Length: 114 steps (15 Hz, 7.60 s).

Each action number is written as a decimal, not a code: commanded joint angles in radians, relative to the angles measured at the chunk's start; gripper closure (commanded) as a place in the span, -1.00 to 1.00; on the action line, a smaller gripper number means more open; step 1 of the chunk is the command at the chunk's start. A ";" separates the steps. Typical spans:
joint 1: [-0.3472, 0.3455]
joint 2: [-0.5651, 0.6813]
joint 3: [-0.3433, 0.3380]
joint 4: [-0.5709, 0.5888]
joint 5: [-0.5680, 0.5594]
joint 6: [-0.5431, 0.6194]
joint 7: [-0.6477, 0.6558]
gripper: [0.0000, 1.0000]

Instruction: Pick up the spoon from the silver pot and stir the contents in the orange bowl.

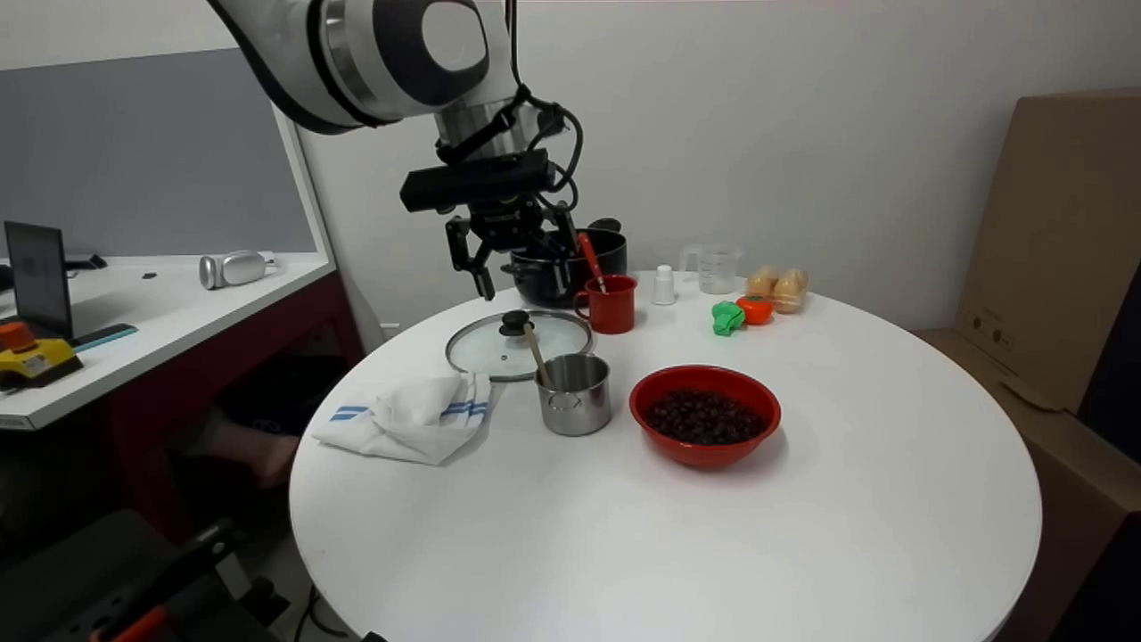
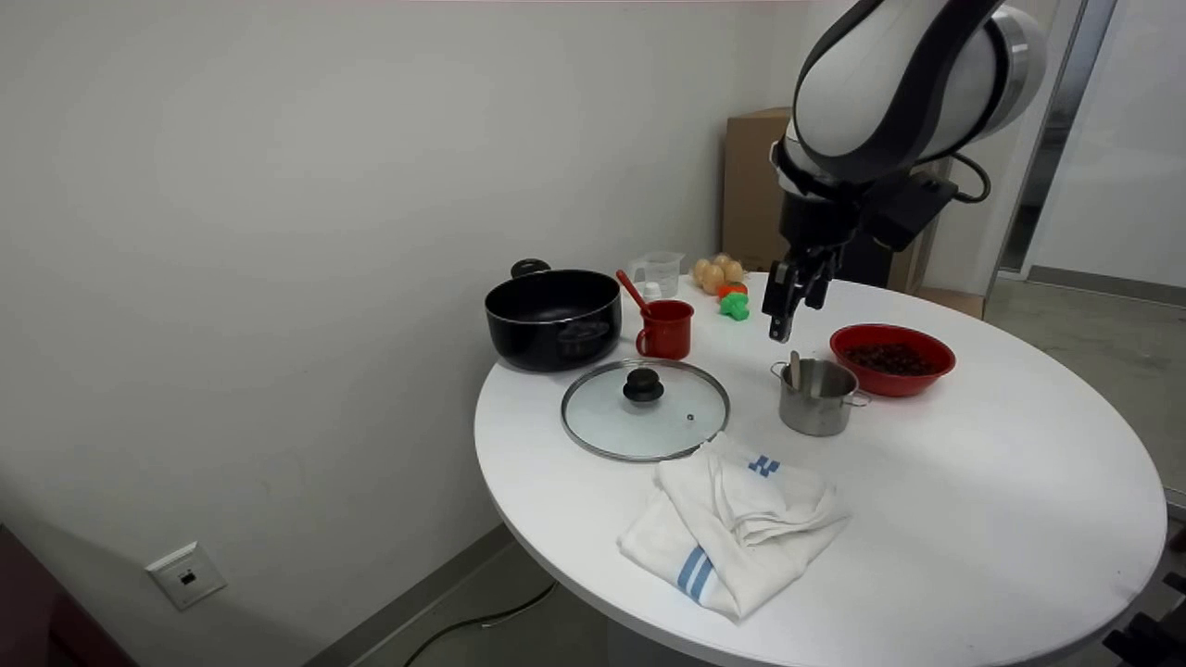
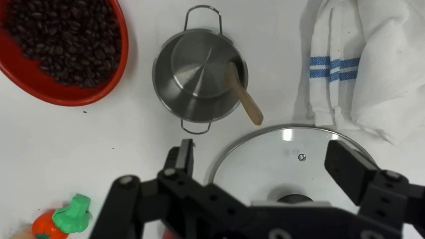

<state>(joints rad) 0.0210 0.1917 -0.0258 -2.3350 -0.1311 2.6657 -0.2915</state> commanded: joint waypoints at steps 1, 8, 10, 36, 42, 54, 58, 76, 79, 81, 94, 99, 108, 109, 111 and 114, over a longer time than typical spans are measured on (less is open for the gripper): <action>0.000 0.055 0.005 0.035 -0.042 0.016 0.064 -1.00; 0.006 0.096 -0.005 0.041 -0.092 0.020 0.121 -0.46; 0.008 0.100 -0.006 0.042 -0.103 0.022 0.129 -0.30; -0.055 -0.038 -0.007 0.055 -0.033 -0.010 0.106 0.98; -0.110 -0.114 -0.028 0.067 0.043 -0.090 0.087 0.98; -0.255 -0.026 -0.117 0.061 0.185 -0.103 -0.094 0.98; -0.287 0.005 -0.102 0.069 0.243 -0.078 -0.180 0.98; -0.369 0.086 -0.008 0.117 0.427 0.009 -0.448 0.98; -0.383 0.091 -0.002 0.110 0.449 0.012 -0.489 0.98; -0.391 0.103 -0.007 0.116 0.453 0.006 -0.502 0.98; -0.450 0.186 0.002 0.253 0.441 0.008 -0.504 0.98; -0.437 0.217 0.046 0.300 0.438 0.006 -0.504 0.98; -0.414 0.181 0.196 0.244 0.479 0.001 -0.603 0.98; -0.417 0.169 0.215 0.223 0.497 -0.002 -0.630 0.98; -0.422 0.150 0.242 0.182 0.540 -0.009 -0.687 0.98; -0.426 0.134 0.237 0.123 0.593 -0.018 -0.757 0.98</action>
<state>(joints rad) -0.3917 0.3739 0.2121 -2.1359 0.4004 2.6631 -0.9636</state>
